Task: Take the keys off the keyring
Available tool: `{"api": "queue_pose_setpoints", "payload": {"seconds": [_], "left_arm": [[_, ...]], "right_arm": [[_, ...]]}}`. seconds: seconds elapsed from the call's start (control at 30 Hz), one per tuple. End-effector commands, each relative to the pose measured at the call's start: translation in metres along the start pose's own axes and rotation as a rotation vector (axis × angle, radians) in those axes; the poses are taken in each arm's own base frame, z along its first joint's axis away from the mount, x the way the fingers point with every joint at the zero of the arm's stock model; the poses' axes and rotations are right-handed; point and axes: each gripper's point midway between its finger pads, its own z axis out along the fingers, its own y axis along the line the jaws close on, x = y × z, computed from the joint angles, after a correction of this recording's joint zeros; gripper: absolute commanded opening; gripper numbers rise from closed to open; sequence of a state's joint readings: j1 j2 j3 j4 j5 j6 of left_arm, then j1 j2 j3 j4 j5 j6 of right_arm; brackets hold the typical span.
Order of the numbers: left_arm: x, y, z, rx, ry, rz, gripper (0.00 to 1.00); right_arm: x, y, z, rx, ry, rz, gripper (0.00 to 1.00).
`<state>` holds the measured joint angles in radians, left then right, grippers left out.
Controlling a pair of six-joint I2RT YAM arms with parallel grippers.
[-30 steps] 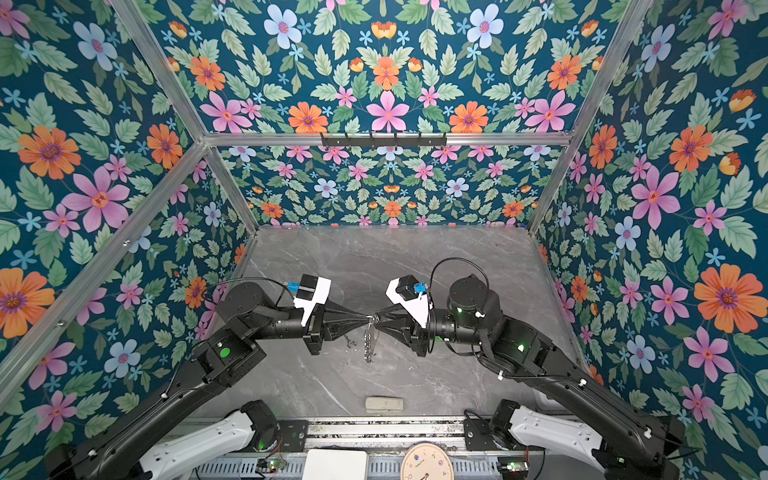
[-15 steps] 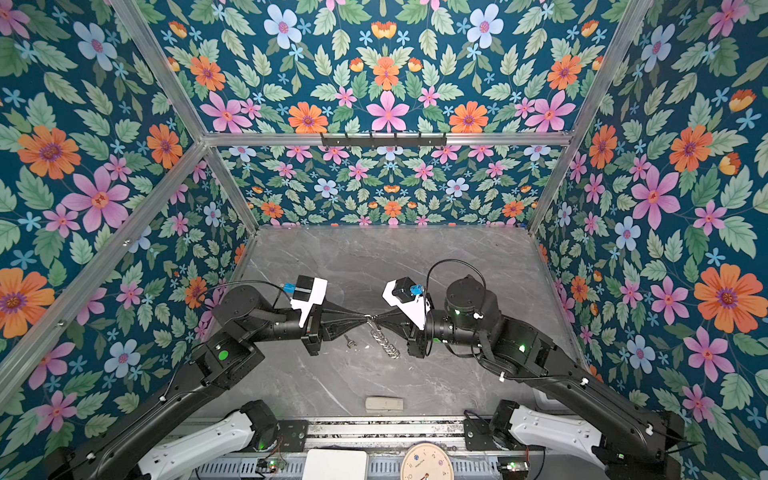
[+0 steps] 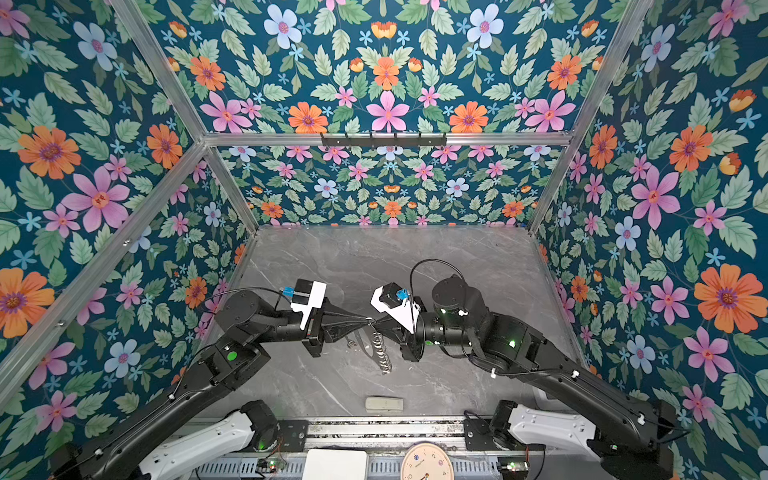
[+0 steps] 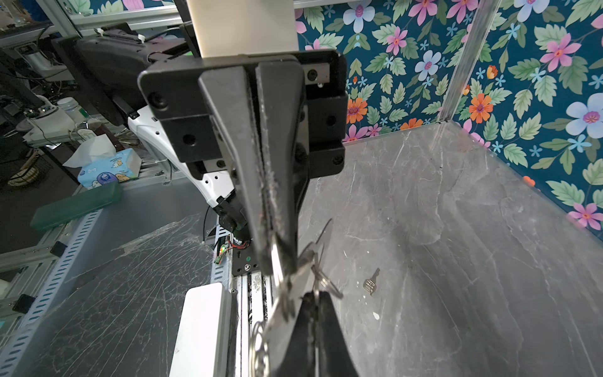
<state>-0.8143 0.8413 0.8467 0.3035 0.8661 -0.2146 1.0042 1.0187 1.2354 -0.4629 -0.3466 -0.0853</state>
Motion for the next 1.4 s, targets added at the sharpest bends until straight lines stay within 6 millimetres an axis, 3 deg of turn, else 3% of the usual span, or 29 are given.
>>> {"api": "queue_pose_setpoints", "payload": {"seconds": [0.0,0.4,0.6,0.73,0.87,1.0,1.13,1.37], "left_arm": [[-0.016,-0.009,-0.001,0.039,-0.066,0.041,0.0],[-0.008,0.001,-0.013,-0.087,-0.029,0.044,0.0],[0.007,0.019,-0.024,-0.218,-0.017,0.019,0.0],[0.017,0.031,-0.035,-0.319,-0.031,0.0,0.0],[0.024,0.035,-0.045,-0.373,-0.044,-0.005,0.0],[0.027,0.037,-0.051,-0.406,-0.055,-0.007,0.0],[0.032,0.043,-0.059,-0.46,-0.062,-0.009,0.0],[0.042,0.048,-0.059,-0.478,-0.048,-0.023,0.0]], "right_arm": [[-0.004,0.004,0.002,-0.025,-0.008,-0.013,0.0],[0.016,-0.034,-0.017,0.23,-0.02,0.034,0.0],[0.039,-0.056,-0.022,0.341,0.005,0.118,0.0],[0.08,-0.088,-0.018,0.331,0.014,0.38,0.0],[0.146,-0.117,0.002,0.347,0.11,0.65,0.0],[0.205,-0.118,0.039,0.278,0.242,0.846,0.0],[0.236,-0.12,0.07,0.202,0.271,0.951,0.0],[0.294,-0.132,0.096,0.242,0.432,1.069,0.0]]}}
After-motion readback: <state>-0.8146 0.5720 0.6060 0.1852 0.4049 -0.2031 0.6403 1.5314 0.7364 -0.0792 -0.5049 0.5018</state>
